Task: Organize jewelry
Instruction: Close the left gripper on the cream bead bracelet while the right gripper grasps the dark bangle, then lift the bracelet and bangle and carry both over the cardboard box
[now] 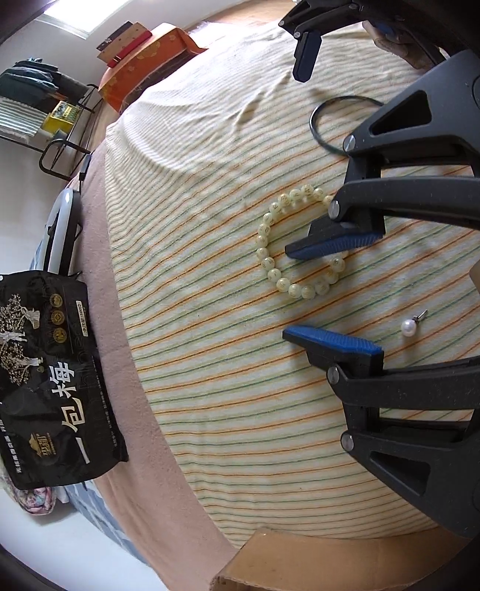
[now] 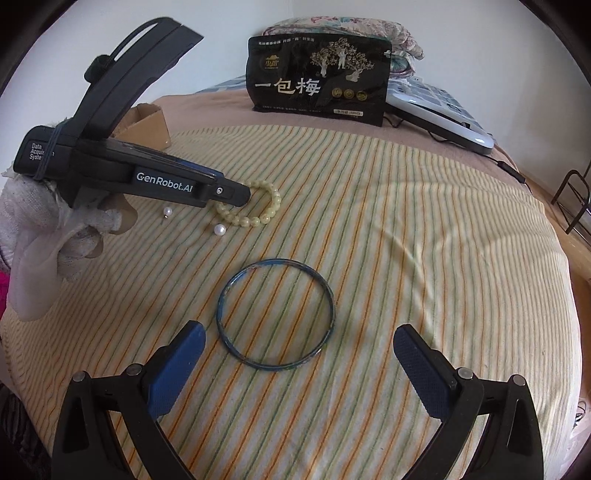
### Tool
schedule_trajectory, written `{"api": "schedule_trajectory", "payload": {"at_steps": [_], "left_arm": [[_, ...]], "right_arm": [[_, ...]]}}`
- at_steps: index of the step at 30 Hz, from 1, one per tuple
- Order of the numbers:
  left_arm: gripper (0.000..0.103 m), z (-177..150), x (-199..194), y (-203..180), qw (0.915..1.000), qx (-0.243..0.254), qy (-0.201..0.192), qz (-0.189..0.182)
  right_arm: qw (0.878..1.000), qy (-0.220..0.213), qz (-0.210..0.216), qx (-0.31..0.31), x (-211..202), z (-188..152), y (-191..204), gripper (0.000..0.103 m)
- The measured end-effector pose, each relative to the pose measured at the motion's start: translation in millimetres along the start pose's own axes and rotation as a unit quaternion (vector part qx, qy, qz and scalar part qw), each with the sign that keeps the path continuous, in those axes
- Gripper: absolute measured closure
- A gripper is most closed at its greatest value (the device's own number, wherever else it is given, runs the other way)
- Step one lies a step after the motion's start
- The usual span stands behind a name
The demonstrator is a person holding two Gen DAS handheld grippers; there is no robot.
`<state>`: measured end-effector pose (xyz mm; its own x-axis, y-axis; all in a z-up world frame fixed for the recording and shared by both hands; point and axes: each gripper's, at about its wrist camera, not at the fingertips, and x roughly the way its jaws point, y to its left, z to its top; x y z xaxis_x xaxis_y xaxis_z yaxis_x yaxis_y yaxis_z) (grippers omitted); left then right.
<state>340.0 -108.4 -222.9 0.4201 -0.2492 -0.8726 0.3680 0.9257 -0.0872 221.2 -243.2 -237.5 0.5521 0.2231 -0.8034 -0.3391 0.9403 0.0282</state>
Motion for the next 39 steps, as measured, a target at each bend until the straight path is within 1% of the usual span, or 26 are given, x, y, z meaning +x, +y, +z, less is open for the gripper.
{"api": "schedule_trajectory", "payload": {"at_steps": [3, 5, 7, 8, 9, 11, 13, 14, 15, 16, 17, 23, 26, 39], "left_arm": [[0.079, 1.0, 2.6, -0.5, 1.0000, 0.001, -0.006, 0.007], [0.088, 1.2, 3.5, 0.5, 0.9999, -0.002, -0.010, 0.007], [0.094, 1.2, 3.9, 0.8, 0.9999, -0.003, -0.013, 0.005], [0.095, 1.5, 4.0, 0.4, 0.9999, -0.002, -0.014, 0.004], [0.095, 1.7, 3.9, 0.1, 0.9999, -0.001, -0.015, 0.004], [0.095, 1.7, 3.1, 0.4, 0.9998, -0.003, -0.017, 0.003], [0.097, 1.9, 1.5, 2.2, 0.9998, -0.011, -0.019, -0.002], [0.098, 1.8, 0.1, 2.6, 0.9997, -0.013, -0.020, -0.004], [0.098, 1.9, -1.5, 2.9, 0.9996, -0.014, -0.022, -0.006], [0.098, 2.0, -3.7, 3.1, 0.9995, -0.016, -0.024, -0.008], [0.098, 2.0, -6.0, 2.5, 0.9995, -0.016, -0.027, -0.010], [0.098, 1.1, -25.0, -1.9, 0.9986, -0.015, -0.048, -0.014], [0.098, 0.9, -36.4, -3.0, 0.9980, -0.016, -0.059, -0.018], [0.098, -3.4, -83.6, -7.8, 0.9949, -0.009, -0.099, -0.016]], "right_arm": [[1.000, 0.008, -0.007, -0.002, 6.9, 1.0, 1.7, 0.000], [1.000, 0.015, -0.009, -0.002, 11.3, 1.1, 2.2, 0.000], [1.000, 0.018, -0.009, 0.000, 13.3, 0.6, 1.4, 0.000], [1.000, 0.019, -0.008, 0.001, 13.5, 0.3, 1.1, 0.000], [1.000, 0.019, -0.007, 0.001, 13.8, 0.4, 0.8, 0.001], [1.000, 0.021, -0.005, 0.005, 14.7, 0.2, -0.1, 0.005], [1.000, 0.018, -0.003, 0.008, 13.4, 0.2, -0.9, 0.013], [1.000, 0.016, -0.003, 0.011, 12.8, 0.5, -1.5, 0.016], [1.000, 0.014, -0.002, 0.014, 11.7, 0.5, -2.3, 0.022], [1.000, 0.012, 0.000, 0.016, 10.3, 0.7, -3.3, 0.030], [1.000, 0.010, 0.001, 0.018, 8.8, 1.0, -3.7, 0.032], [0.999, 0.010, 0.011, 0.032, 4.0, 2.0, -7.9, 0.032], [0.999, 0.006, 0.011, 0.038, -0.4, 1.4, -8.6, 0.032], [0.998, -0.018, 0.008, 0.060, -31.0, 2.9, -16.7, 0.032]]}}
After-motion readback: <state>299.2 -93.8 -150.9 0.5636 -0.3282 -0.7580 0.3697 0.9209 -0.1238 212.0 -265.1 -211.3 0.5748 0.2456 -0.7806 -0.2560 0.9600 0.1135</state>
